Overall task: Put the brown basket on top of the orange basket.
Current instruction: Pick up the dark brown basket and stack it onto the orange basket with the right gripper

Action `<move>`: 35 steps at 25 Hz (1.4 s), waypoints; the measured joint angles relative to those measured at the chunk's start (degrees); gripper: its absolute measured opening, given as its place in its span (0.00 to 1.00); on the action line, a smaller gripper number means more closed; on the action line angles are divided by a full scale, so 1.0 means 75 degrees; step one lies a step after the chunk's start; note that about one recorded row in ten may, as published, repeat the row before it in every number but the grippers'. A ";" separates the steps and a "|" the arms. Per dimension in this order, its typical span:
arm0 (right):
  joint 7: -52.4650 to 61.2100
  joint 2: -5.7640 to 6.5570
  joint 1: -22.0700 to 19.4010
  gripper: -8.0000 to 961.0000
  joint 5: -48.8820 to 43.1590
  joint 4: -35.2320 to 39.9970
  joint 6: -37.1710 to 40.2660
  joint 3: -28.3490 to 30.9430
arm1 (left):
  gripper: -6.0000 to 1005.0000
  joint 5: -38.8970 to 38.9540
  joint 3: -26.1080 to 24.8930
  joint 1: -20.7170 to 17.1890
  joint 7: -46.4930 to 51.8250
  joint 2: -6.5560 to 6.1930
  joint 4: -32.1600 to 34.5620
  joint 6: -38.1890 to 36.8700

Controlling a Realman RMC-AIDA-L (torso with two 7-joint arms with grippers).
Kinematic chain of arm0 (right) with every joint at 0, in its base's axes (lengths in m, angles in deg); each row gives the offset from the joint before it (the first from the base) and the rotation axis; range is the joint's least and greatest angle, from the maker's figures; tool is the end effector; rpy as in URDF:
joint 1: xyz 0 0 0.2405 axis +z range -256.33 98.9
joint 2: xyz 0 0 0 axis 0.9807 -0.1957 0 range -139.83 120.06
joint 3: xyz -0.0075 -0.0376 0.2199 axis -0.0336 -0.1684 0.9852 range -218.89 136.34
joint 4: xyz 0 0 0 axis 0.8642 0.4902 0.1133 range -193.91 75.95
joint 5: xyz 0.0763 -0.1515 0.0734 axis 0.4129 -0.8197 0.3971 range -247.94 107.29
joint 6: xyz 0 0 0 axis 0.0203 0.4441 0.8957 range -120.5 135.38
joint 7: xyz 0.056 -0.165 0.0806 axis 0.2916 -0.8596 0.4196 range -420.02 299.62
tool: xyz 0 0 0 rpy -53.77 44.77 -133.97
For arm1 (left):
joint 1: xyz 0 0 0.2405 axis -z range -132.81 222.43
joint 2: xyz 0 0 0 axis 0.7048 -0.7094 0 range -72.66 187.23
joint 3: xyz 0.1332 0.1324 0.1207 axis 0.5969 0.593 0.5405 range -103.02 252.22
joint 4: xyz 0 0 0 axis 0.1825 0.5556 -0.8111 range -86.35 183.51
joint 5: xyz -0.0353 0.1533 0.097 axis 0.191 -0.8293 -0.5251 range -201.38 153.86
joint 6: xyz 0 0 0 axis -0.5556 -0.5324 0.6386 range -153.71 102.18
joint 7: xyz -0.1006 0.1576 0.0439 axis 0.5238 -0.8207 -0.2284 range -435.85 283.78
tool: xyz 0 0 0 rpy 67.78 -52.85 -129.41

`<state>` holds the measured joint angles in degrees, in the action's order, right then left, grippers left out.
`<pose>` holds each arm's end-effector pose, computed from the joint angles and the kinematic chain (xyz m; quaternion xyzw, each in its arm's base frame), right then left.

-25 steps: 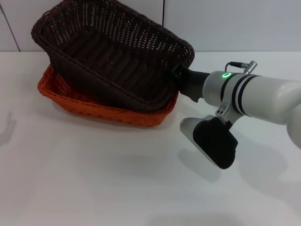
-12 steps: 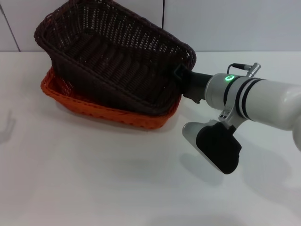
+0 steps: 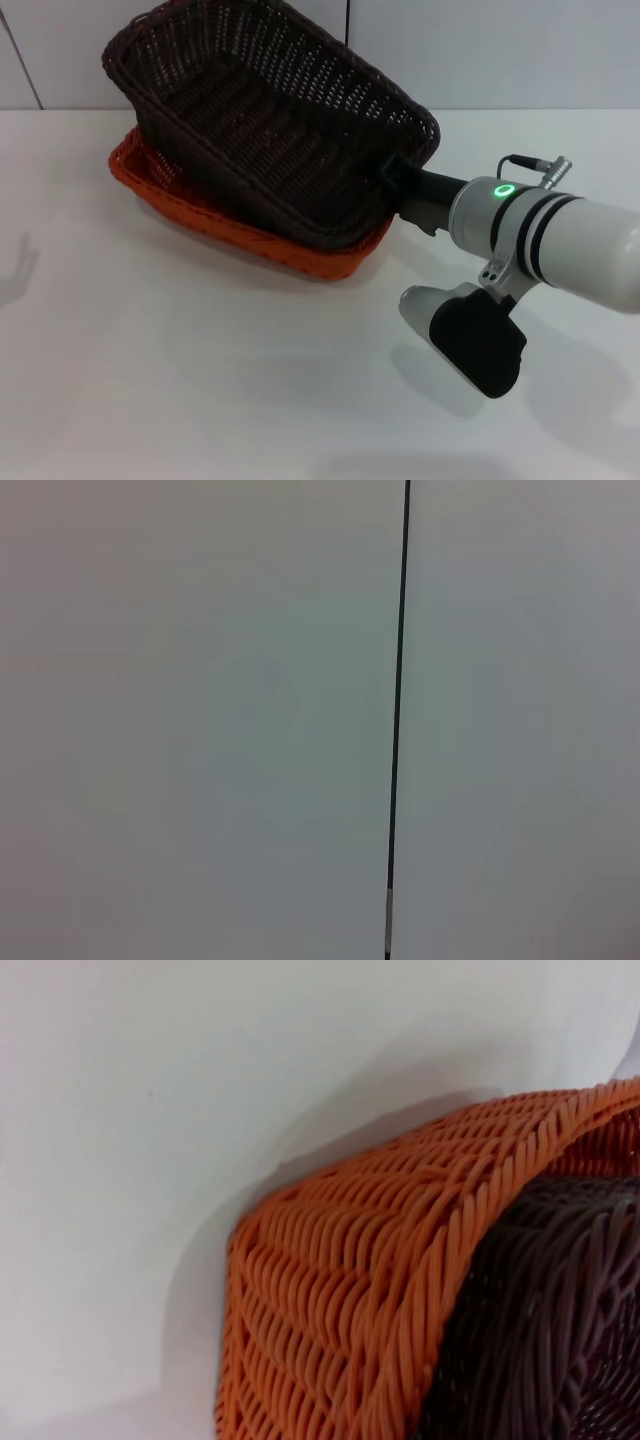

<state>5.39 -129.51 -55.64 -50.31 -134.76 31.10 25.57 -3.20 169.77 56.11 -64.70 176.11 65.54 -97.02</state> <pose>0.1196 0.3713 -0.0828 -0.6994 -0.5896 -0.2635 0.3063 -0.3248 0.3092 0.0802 -0.5860 -0.2457 -0.3211 0.7022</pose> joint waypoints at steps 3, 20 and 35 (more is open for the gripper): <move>-0.0005 -0.0001 -0.0169 0.65 -0.0107 0.0088 -0.0456 -0.0179 | 0.82 0.0001 0.0007 0.0005 0.0000 0.0002 0.0000 0.0000; -0.0010 0.0005 -0.0612 0.85 -0.0378 -0.0449 -0.0687 -0.0337 | 0.70 -0.0098 0.0151 0.0171 -0.0097 -0.0035 -0.0081 0.0362; -0.0010 0.0002 -0.1345 0.85 -0.0730 -0.1220 -0.0456 -0.0664 | 0.78 -0.0090 0.0103 0.0298 -0.0233 -0.0061 -0.0094 0.0668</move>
<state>5.31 -129.49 -65.72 -55.79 -143.91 27.67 20.59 -3.88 170.54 58.34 -66.45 175.65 64.83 -92.02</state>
